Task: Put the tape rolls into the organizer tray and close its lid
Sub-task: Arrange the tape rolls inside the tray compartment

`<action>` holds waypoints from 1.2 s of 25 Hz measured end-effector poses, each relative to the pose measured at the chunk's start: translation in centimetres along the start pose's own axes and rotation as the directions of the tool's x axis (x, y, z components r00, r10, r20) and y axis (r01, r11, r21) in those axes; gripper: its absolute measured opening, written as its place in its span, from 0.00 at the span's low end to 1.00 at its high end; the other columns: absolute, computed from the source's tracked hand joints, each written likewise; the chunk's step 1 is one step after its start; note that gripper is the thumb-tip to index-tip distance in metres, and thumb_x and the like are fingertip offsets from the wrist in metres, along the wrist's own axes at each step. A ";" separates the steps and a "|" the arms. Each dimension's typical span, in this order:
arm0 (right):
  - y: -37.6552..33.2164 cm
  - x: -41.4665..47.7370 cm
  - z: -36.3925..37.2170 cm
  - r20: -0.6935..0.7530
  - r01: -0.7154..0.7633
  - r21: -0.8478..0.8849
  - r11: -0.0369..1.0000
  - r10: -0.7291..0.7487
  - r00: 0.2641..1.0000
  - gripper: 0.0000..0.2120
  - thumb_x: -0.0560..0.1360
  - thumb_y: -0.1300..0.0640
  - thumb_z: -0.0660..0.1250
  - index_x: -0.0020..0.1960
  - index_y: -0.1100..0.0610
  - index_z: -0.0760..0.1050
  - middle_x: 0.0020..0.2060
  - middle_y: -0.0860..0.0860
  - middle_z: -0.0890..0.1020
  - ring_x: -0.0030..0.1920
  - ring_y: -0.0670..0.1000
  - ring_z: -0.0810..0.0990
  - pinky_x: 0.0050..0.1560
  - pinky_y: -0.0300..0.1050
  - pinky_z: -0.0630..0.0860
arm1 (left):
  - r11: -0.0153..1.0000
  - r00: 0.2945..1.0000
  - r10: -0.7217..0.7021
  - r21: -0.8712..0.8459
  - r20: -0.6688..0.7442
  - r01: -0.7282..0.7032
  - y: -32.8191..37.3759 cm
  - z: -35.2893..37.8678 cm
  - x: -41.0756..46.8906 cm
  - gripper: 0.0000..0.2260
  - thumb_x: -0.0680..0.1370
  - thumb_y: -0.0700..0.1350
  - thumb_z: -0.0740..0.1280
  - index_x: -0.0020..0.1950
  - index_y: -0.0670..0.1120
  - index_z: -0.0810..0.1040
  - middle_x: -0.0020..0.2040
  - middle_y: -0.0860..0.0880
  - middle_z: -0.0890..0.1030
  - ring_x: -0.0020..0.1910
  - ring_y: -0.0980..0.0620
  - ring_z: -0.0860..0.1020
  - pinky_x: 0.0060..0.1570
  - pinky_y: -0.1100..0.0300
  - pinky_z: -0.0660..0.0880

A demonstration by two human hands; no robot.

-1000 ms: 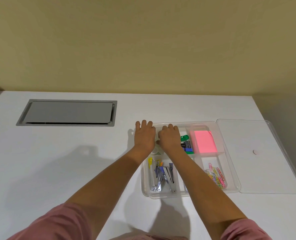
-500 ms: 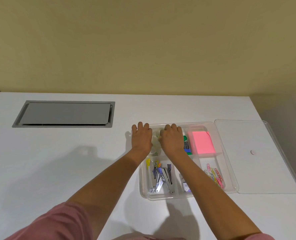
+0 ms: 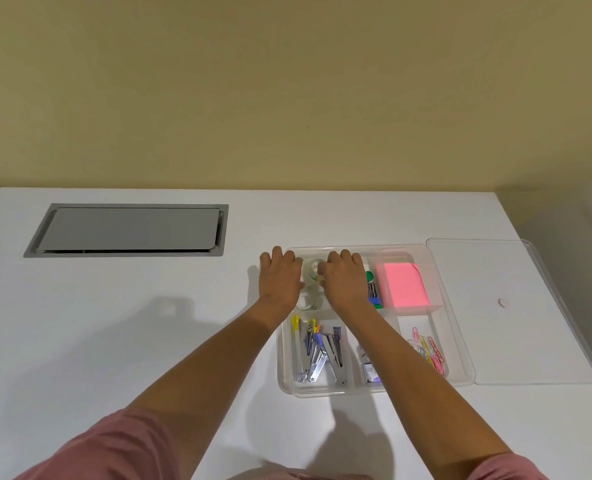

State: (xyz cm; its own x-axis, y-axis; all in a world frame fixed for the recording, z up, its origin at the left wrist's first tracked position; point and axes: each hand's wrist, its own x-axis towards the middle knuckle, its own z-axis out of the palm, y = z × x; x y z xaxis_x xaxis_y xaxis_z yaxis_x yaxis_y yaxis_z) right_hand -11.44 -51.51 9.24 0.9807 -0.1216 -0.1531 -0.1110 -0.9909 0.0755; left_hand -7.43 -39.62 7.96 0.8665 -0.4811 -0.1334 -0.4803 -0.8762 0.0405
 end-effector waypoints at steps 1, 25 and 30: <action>0.0 0.0 0.0 0.007 0.000 -0.017 1.000 0.000 1.000 0.10 0.77 0.61 0.63 0.58 0.56 0.77 0.55 0.54 0.78 0.58 0.56 0.73 0.62 0.47 0.66 | 1.000 1.000 0.010 0.015 0.005 -0.010 0.0 -0.1 0.2 0.16 0.79 0.51 0.63 0.65 0.47 0.73 0.63 0.48 0.75 0.64 0.45 0.67 0.63 0.51 0.62; -0.1 1.4 0.4 0.066 0.056 -0.034 0.998 -0.054 0.996 0.16 0.78 0.56 0.64 0.66 0.52 0.71 0.61 0.54 0.74 0.64 0.57 0.69 0.68 0.50 0.62 | 0.962 0.989 0.059 0.258 0.132 -0.092 1.5 0.1 1.5 0.13 0.78 0.50 0.65 0.59 0.46 0.78 0.63 0.47 0.74 0.71 0.44 0.61 0.72 0.50 0.55; 0.6 0.6 0.1 0.000 0.000 0.072 0.997 0.000 1.000 0.12 0.76 0.62 0.64 0.59 0.54 0.75 0.57 0.53 0.78 0.60 0.56 0.73 0.64 0.48 0.63 | 0.974 0.997 0.046 0.218 0.059 -0.058 1.3 -0.5 0.6 0.11 0.78 0.47 0.66 0.59 0.46 0.76 0.59 0.48 0.77 0.66 0.45 0.65 0.68 0.51 0.60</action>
State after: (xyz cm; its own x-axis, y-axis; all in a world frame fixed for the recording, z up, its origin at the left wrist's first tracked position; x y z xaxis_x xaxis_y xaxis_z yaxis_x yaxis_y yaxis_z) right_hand -10.93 -52.21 9.11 0.9807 -0.1213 -0.1532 -0.1221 -0.9925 0.0038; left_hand -7.45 -41.11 8.38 0.8339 -0.5184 -0.1893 -0.5477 -0.8194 -0.1691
